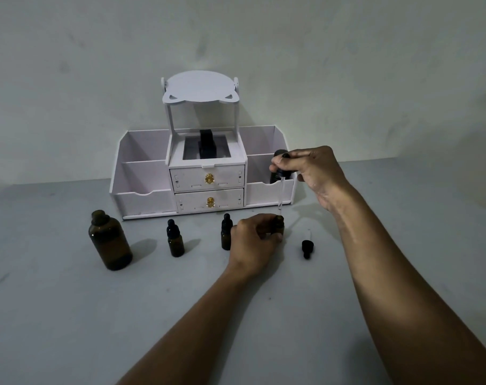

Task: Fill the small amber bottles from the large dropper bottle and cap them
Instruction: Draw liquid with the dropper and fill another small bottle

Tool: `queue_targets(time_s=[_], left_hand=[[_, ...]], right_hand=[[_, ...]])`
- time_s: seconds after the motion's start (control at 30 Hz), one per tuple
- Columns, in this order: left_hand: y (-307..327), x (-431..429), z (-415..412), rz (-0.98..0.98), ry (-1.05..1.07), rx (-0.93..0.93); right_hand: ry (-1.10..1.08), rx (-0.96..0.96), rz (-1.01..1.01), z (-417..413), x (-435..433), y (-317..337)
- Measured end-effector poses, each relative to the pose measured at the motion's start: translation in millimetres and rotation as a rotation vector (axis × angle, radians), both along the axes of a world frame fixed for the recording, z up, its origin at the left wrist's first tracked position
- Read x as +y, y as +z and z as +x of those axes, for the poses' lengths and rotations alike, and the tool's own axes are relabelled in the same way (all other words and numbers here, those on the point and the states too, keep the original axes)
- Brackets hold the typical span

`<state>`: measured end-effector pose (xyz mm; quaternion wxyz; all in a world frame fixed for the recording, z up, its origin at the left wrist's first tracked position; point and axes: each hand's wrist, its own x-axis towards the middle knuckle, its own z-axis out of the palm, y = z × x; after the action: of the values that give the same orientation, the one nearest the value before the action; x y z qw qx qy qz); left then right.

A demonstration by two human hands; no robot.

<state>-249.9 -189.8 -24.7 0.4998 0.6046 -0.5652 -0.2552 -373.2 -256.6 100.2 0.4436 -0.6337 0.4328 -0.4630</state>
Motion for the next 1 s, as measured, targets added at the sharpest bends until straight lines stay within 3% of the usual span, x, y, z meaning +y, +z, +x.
queue_targets(time_s=[0.63,1.0], left_hand=[[-2.0,0.5,0.0,-0.003,-0.001,0.001],[4.5,34.2,7.9,0.045,-0.030,-0.027]], right_hand=[[0.054,0.028,-0.051,1.4,-2.6,-1.0],[0.095,-0.060,-0.235,8.5,19.1,23.5]])
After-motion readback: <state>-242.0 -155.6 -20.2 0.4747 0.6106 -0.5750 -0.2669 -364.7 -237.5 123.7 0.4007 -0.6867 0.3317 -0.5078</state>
